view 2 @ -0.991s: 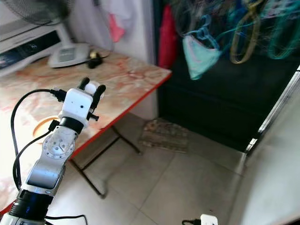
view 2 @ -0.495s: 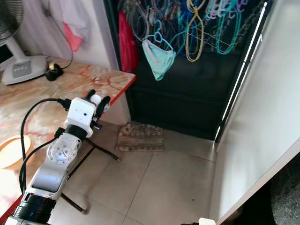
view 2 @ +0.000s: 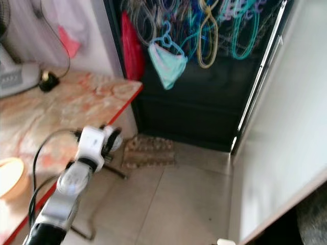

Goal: Restocking fridge

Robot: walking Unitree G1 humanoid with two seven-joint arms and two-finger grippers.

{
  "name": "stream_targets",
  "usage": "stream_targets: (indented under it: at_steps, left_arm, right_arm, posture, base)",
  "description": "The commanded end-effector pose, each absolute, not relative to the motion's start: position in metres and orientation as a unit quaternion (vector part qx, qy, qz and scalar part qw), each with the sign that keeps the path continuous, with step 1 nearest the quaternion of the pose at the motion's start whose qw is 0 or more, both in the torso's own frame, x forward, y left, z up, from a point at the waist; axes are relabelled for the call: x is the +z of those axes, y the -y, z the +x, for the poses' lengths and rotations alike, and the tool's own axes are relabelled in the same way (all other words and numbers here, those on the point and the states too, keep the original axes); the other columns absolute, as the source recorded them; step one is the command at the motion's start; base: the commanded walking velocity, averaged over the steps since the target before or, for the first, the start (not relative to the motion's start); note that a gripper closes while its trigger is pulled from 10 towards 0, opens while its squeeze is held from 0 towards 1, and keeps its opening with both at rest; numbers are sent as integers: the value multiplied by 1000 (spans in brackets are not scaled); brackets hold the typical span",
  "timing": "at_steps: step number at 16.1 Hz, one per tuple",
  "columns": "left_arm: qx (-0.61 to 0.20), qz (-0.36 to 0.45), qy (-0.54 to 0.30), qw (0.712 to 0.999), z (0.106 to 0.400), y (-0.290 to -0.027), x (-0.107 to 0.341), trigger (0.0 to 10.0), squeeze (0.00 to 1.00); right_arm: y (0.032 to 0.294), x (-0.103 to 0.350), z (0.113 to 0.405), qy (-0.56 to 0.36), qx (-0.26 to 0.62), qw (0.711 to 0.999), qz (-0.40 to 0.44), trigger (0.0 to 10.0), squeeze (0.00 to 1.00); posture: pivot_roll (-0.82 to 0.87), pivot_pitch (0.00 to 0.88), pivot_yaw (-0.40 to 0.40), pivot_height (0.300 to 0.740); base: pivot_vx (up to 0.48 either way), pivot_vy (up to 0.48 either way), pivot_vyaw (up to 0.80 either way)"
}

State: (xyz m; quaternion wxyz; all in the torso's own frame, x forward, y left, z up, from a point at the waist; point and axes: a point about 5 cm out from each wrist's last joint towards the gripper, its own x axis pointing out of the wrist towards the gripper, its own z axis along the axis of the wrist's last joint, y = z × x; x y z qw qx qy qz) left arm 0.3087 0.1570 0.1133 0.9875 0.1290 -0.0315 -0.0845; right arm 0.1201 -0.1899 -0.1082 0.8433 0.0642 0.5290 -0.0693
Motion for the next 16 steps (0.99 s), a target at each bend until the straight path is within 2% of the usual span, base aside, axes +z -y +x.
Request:
stream_targets:
  at_steps: [1,4,6,9,16]
  left_arm:
    - [-67,117,7,991,308,-166,101,10000,0]
    - [-35,63,-99,992,298,-180,53,10000,0]
    - [-36,46,-175,983,281,-184,17,10000,0]
    - [4,3,-267,964,260,-196,-20,10000,0]
    - [24,0,-356,934,243,-205,-43,10000,0]
  right_arm:
    - [185,-112,111,-545,-62,833,69,10000,0]
    - [186,-112,111,-547,-58,833,64,10000,0]
    - [186,-112,110,-549,-57,832,62,10000,0]
    - [185,-112,110,-550,-58,831,63,10000,0]
    - [175,-111,116,-540,-71,835,79,10000,0]
  posture:
    - [-88,0,91,740]
    - [-83,0,86,740]
    - [-89,0,89,740]
    - [-101,0,91,740]
    - [-120,0,121,740]
  base:
    - [0,0,-800]
    - [0,0,-800]
    - [0,0,-800]
    - [0,0,-800]
    - [0,0,-800]
